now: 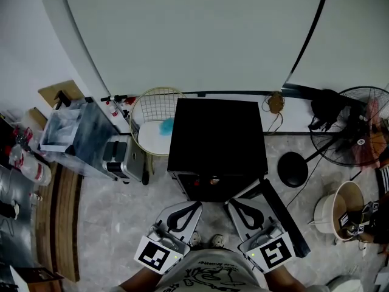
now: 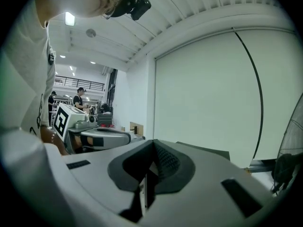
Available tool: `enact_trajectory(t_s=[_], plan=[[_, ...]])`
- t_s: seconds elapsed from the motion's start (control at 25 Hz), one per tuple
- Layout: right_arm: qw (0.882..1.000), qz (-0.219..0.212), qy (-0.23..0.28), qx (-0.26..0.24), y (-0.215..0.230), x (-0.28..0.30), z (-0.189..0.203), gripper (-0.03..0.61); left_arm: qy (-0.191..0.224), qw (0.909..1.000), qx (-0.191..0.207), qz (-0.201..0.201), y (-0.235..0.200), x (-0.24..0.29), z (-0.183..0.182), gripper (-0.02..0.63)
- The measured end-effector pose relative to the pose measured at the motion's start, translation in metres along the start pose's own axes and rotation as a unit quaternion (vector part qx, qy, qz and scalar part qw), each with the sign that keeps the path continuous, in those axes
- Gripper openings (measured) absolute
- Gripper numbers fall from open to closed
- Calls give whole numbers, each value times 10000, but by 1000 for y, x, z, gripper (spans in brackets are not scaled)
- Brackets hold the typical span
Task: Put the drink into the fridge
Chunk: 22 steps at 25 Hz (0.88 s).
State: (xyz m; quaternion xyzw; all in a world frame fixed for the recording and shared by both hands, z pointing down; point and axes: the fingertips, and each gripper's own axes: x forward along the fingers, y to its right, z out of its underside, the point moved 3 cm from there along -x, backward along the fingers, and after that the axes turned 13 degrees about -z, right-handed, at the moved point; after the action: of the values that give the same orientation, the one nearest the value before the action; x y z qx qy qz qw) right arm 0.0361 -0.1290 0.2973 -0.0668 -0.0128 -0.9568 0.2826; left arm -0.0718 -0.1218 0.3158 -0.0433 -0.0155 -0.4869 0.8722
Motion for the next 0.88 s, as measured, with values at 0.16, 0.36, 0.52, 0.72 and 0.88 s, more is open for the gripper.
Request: enact_trajectory(t_s=[0.16,0.36,0.52,0.72,0.88], plan=[[10000,45,-67,-51,2,-1,-3,6,10,10000,-12,54,3,1,-3,20],[9999,90,12,-93,3,-2,-9,6,30,10000,5,61,5,4,-4,20],[9999,108,31,-110,5,-3,-9,6,17,10000,-8,35,4,4,-5,20],[9998,169,-35,-67,7,-6,-4,6,11,10000,1,17,4,4,-1,20],[9998,168,-62,-45,7,-7,0,6,10,10000,-57,18,5,5,1,20]])
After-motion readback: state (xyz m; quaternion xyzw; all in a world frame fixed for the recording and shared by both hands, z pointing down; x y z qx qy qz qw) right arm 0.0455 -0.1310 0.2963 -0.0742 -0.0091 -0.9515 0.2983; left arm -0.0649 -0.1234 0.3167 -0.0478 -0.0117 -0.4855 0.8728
